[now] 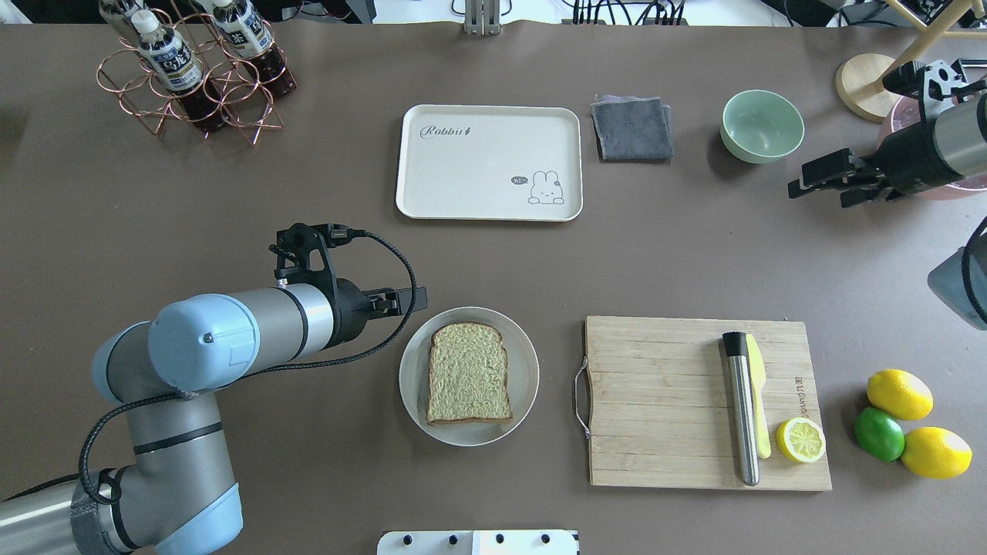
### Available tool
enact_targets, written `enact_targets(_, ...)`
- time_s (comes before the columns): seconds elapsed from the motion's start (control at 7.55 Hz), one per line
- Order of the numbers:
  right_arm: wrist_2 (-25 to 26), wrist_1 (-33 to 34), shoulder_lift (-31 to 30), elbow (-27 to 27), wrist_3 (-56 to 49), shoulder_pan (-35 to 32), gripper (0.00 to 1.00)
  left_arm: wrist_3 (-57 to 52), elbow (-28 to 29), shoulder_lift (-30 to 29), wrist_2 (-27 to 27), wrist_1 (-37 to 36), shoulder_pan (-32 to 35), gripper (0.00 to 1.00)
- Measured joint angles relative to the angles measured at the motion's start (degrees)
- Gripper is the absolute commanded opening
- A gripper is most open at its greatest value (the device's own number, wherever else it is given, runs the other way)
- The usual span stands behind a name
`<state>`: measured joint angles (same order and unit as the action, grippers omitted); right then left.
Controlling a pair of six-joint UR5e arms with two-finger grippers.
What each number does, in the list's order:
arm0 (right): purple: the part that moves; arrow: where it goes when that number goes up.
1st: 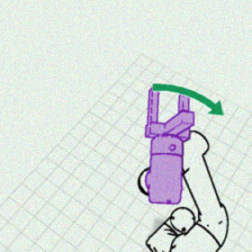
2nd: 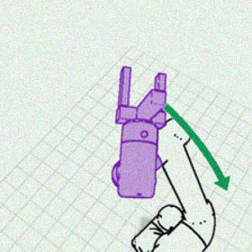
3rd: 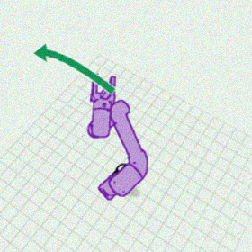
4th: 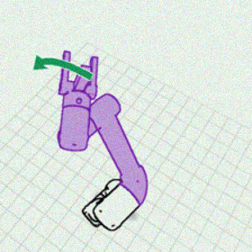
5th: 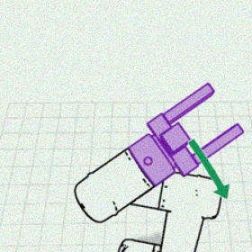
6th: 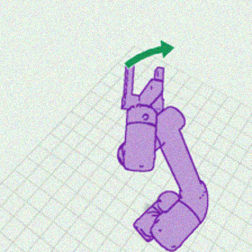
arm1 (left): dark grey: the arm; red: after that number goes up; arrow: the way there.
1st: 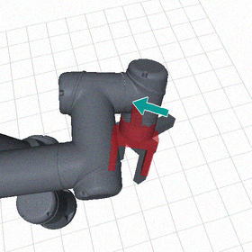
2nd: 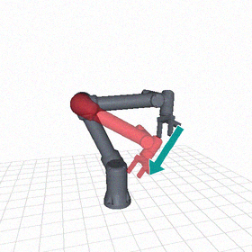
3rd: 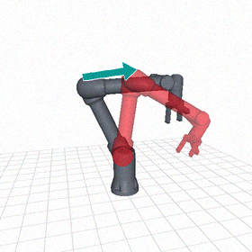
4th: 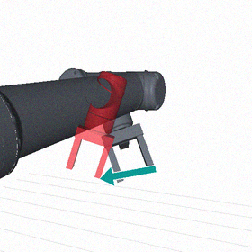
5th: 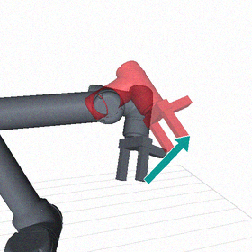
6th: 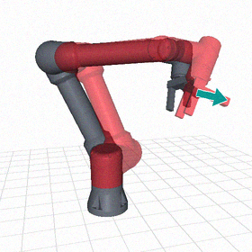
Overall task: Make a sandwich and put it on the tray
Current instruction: 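Withdraw the right gripper to rest while the left gripper moves toward the plate, then grasp the rim of the white plate with the left gripper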
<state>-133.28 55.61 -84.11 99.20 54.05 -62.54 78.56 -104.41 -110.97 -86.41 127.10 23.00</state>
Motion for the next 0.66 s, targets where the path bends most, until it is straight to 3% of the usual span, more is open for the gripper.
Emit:
enact_targets(0.26,0.36,11.46,-0.67,0.91,-14.13,-4.11,1.00,-0.15,0.32,0.62,0.40,1.29,-0.43,0.98)
enact_targets(0.66,7.26,31.71,-1.13,4.70,-36.99,-9.92,1.00,0.82,1.18,1.20,0.18,3.65,-1.86,0.98)
